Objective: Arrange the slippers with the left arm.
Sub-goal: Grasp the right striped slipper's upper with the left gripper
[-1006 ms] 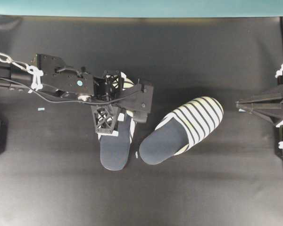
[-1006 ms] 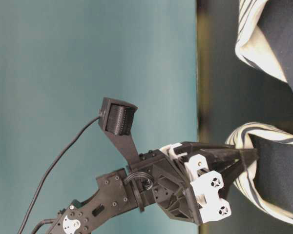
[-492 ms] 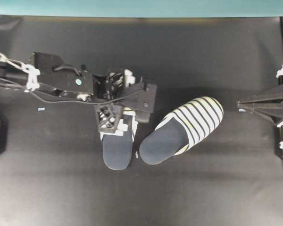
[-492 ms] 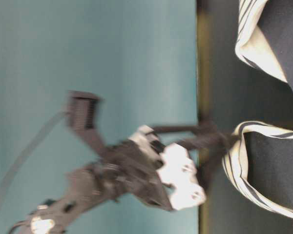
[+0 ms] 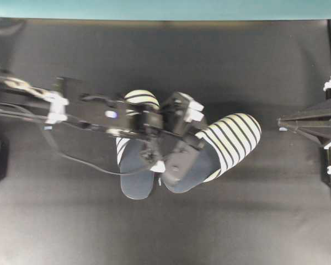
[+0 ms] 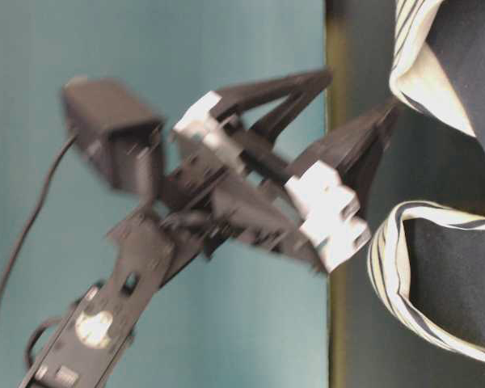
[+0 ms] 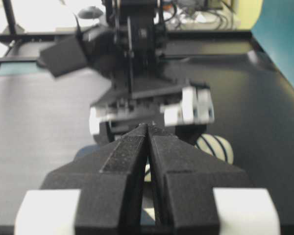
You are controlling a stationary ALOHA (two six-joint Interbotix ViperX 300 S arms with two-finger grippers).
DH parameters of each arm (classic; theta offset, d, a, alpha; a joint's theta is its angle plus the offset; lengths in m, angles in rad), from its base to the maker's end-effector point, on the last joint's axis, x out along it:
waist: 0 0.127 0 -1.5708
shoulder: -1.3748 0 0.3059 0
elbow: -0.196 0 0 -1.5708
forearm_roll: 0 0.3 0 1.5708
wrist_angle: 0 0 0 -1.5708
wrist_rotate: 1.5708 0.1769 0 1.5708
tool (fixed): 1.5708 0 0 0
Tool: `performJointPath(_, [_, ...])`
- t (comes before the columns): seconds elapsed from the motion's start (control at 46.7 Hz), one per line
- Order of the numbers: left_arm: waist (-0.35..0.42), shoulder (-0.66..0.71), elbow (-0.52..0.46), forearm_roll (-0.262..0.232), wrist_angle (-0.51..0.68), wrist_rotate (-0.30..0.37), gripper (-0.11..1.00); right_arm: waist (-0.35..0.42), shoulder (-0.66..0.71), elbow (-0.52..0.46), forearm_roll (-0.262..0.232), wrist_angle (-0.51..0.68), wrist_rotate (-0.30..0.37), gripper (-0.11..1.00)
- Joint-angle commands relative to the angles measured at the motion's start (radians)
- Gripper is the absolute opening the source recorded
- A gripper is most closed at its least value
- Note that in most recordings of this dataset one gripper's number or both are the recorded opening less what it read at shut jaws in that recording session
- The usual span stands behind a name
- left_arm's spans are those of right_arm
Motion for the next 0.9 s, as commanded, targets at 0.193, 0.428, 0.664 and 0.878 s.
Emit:
performJointPath(0.193, [-0.008, 0.14, -0.178, 0.003, -0.006, 0.003, 0.84, -0.006, 0.002, 0.002, 0.002, -0.003, 0.006, 0.01])
performJointPath(0.428, [-0.005, 0.189, -0.215, 0.003, 0.009, 0.0, 0.81, -0.006, -0.006, 0.003, 0.002, -0.003, 0.006, 0.01])
performJointPath(0.664, [-0.008, 0.186, -0.222, 0.002, 0.064, -0.015, 0.37, -0.006, -0.015, 0.002, 0.002, -0.003, 0.006, 0.01])
performJointPath(0.878, [-0.005, 0.166, -0.287, 0.002, 0.156, -0.175, 0.01, -0.006, -0.017, 0.003, 0.002, -0.003, 0.006, 0.01])
